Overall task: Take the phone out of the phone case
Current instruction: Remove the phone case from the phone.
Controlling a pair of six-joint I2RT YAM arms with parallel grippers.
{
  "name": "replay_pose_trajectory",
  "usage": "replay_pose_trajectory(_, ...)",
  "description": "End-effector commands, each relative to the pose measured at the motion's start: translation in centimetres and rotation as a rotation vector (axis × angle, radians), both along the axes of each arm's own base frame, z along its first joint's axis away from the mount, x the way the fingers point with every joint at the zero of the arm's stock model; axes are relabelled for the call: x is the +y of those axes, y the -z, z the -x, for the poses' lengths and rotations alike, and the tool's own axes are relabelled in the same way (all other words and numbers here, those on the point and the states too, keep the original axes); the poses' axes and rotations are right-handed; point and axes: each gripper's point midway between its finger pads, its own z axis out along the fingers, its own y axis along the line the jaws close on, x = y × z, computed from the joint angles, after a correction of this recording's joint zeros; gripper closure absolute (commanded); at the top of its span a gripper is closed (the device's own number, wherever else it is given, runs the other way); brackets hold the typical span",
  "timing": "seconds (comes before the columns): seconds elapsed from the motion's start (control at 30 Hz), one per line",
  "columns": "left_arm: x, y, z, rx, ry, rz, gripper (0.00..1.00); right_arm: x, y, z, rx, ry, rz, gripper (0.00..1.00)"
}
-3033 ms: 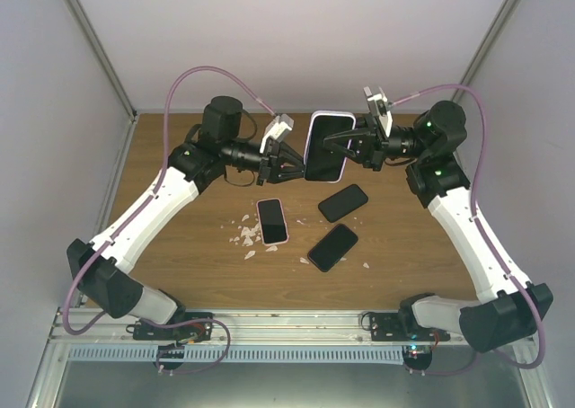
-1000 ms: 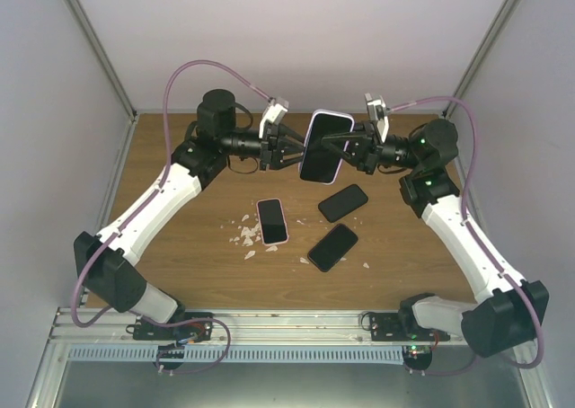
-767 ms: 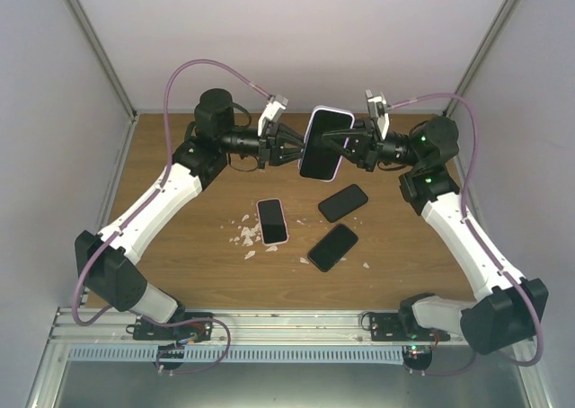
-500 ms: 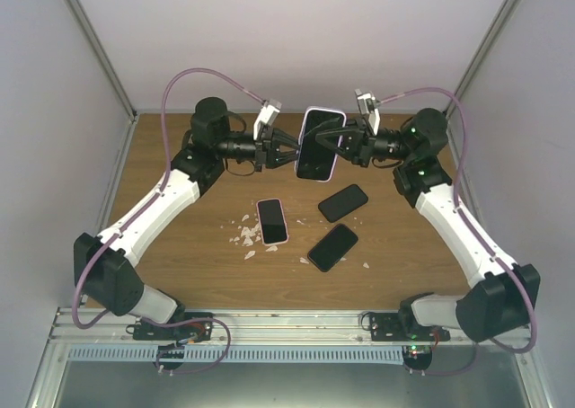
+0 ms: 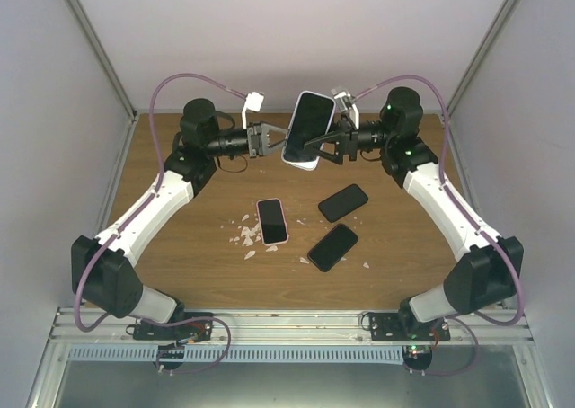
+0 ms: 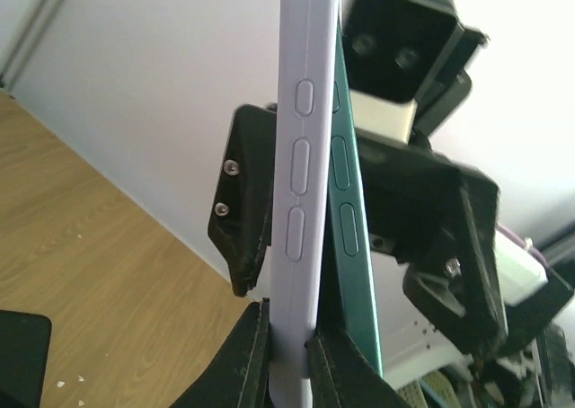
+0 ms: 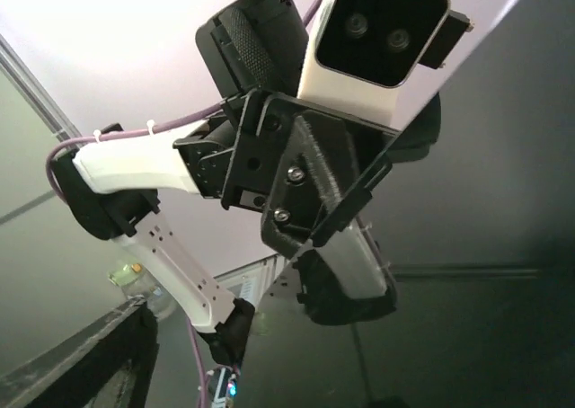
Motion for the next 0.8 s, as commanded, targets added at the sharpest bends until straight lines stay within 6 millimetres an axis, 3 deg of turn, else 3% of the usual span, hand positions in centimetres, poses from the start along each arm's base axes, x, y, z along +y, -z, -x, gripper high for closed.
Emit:
replay_pose_trajectory(0.0,2.0,-3.7,-0.9,-0.03,-0.114,0.097,1.0,-0.3,-0.3,-0.9,-0.044,0.023,0.014,0.16)
replay_pose_trajectory(0.23,3.7,-1.9,-3.1,0.092,-0.206,0.082,1.0,-2.5,-0.4,-5.5,-0.085,0.255,0.049,0.05)
replay_pose_trajectory(0.4,4.1,-0.9,-4.2,0.142,-0.255,0.062,1.0,-3.2,0.3,-7.9,-0.169,0.421,0.134,0.07)
replay_pose_trajectory(0.6,4.7,1.0,-6.2,0.261,-0.356,0.024,1.0,-3.0,0.9,-9.5,-0.406,0.602,0.309,0.15)
replay_pose_trajectory(0.77,4.9,3.0,-7.3,0.357,-0.387,0.015,1.0,-1.5,1.7,-9.2,-0.552,0.635,0.421,0.2)
